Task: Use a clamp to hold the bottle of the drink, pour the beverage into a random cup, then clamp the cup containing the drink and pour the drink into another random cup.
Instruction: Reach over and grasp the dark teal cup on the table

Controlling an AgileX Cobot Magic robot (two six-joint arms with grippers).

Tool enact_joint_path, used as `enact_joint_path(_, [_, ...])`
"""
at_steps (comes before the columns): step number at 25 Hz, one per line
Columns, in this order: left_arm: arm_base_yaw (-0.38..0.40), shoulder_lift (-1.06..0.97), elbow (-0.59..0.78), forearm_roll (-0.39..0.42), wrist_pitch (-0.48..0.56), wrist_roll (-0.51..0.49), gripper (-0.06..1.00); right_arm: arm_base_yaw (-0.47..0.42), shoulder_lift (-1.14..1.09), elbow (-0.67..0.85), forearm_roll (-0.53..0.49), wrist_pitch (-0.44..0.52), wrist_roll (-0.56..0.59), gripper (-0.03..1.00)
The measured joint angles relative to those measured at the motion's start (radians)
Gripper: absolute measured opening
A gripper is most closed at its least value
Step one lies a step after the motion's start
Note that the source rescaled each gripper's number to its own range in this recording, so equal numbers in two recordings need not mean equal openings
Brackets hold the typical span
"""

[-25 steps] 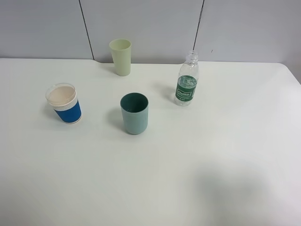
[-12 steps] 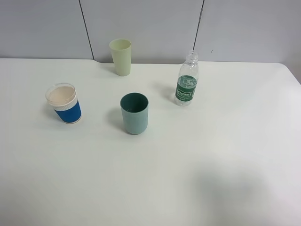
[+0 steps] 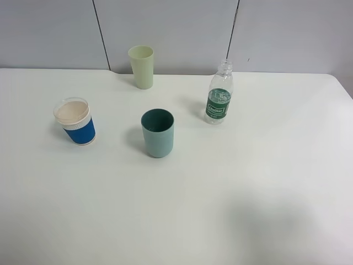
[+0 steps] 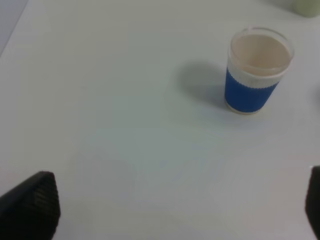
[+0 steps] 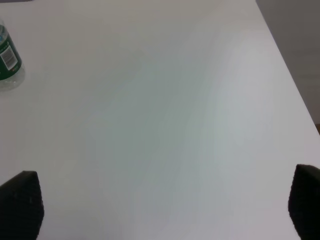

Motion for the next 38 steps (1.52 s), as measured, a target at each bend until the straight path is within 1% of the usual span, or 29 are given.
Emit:
enact_joint_path(6, [0.0,0.0,0.0,0.0,0.0,0.0,1.0,0.0,0.0,0.0,0.001,0.0,0.0,1.0])
enact_joint_path(12, [0.0,0.0,0.0,0.0,0.0,0.0,1.0,0.0,0.0,0.0,0.026,0.0,0.0,1.0])
enact_joint_path(38, [0.0,0.0,0.0,0.0,0.0,0.0,1.0,0.0,0.0,0.0,0.026,0.0,0.0,1.0])
